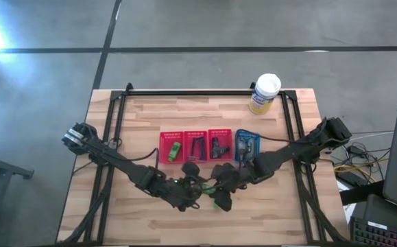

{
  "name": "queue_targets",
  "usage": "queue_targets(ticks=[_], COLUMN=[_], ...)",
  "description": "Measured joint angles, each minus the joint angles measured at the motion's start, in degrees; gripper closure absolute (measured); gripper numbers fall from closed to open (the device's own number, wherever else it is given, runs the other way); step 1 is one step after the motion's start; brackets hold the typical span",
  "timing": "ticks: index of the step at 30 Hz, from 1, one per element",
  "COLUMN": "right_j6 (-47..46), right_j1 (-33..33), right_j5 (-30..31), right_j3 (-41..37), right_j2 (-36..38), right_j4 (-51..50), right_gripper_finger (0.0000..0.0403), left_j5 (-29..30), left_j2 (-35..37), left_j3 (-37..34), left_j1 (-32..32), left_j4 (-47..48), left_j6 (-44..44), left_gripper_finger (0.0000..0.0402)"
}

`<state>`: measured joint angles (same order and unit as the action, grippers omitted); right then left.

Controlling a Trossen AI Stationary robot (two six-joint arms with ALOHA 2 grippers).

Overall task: Pick & Place Travel size toiletries
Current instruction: Put the green shampoo into the left red bin

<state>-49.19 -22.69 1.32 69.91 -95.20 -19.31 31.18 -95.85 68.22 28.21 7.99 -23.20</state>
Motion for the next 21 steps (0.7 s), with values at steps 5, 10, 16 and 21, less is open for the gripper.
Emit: queue_targets(ticks=[5,10,16,21], right_j6=[-0.11,-0.09,0.16,0.58], right_j1=[0.62,1.73,2.52,2.79], right_j5=[-0.04,-0.1,-0.49,-1.44], right_j3=[-0.07,-0.11,-0.11,-0.15], right_j2=[0.0,0.0,0.0,0.0], right_j4=[0.06,0.93,1.0,0.92], right_gripper_finger=[0.0247,0.0246,0.0236,0.024], left_j5=[-0.14,-0.13,-0.03,0.26], left_j2=[-0.03,-0.04,-0.04,-0.04], left_j3=[-0.1,-0.12,-0.12,-0.12], left_j1=[0.02,-0.08,-0.09,-0.09], left_j4=[-3.09,-2.98,-2.54,-1.73], left_j6=[-4.05,-4.64,-4.13,-3.91], left_gripper_finger=[0.0172,0.0197,0.0252,0.0294])
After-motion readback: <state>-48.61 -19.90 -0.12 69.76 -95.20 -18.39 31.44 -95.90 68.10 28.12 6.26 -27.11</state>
